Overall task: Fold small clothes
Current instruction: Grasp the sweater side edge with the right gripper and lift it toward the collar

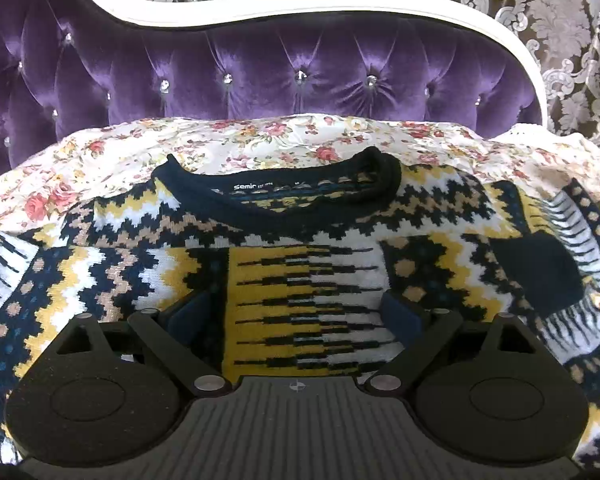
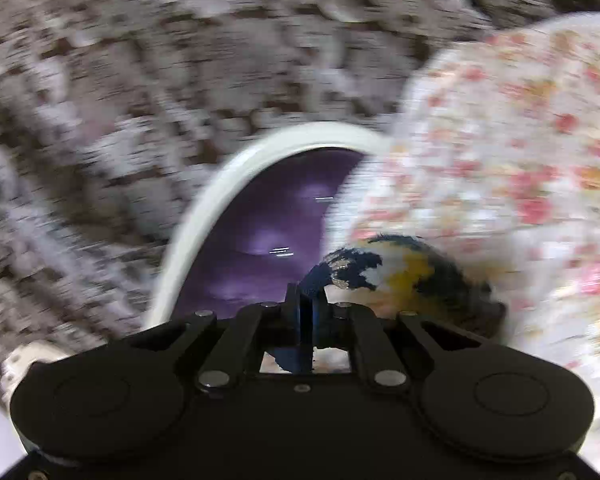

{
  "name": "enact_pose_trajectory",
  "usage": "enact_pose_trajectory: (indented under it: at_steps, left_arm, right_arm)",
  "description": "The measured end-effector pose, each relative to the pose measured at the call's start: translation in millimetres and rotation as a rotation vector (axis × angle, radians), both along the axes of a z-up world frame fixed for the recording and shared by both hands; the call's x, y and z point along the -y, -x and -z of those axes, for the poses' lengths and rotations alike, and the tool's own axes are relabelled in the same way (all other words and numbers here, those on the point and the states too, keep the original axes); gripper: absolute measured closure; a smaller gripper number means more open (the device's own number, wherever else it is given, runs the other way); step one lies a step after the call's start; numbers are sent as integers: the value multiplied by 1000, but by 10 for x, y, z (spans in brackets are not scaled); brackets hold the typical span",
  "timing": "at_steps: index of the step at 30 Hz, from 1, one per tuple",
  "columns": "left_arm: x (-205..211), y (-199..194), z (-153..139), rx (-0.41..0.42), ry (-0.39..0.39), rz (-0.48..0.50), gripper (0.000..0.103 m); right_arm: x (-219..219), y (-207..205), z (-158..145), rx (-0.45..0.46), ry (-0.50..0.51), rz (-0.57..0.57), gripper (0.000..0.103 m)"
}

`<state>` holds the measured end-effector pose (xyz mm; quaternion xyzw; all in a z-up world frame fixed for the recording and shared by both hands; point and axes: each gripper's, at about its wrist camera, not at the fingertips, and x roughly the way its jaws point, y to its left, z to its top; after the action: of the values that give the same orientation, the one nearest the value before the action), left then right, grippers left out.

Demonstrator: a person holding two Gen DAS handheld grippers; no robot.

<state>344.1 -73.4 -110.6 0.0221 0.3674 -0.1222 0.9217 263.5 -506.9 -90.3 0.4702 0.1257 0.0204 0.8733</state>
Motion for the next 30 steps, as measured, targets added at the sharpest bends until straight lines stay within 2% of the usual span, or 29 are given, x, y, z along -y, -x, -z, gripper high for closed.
enact_pose_trajectory:
  at_steps: [2, 4, 9, 11, 15, 20, 24, 26, 27, 28, 30]
  left_arm:
    - [-53, -25, -56, -28, 36, 3, 11]
    - [-135, -34, -131, -62, 121, -5, 11]
    - [-430, 57, -300, -138, 585, -25, 10]
    - [-466, 117, -339, -142, 706, -34, 10]
    - [-392, 196, -377, -127, 785, -10, 7]
    - [-254, 186, -231, -200, 823, -9, 6]
    - [-335, 189, -65, -239, 958, -90, 6]
    - [-384, 191, -14, -251, 1009, -100, 7]
    - [-390, 175, 0, -258, 1024, -101, 10]
    - [-398, 171, 6, -261, 1033, -116, 24]
    - [-420, 175, 14, -256, 1047, -156, 40]
  right_arm:
    - [-216, -21, -119, 34, 31, -61, 89]
    - [-449, -81, -149, 45, 42, -136, 89]
    - [-1049, -294, -36, 19, 10, -322, 89]
    - [-1263, -342, 13, 2, 6, -374, 89]
    - [-1618, -373, 86, -27, -2, -460, 89]
    - [-1937, -360, 156, -45, 9, -546, 88]
    - [-2059, -325, 213, -63, 20, -572, 88]
    - [-2120, -324, 237, -78, 32, -589, 88]
    - [-2142, -314, 249, -80, 34, -588, 87]
    - [-2160, -309, 262, -84, 36, -594, 85]
    - [-2205, -303, 283, -88, 35, -596, 85]
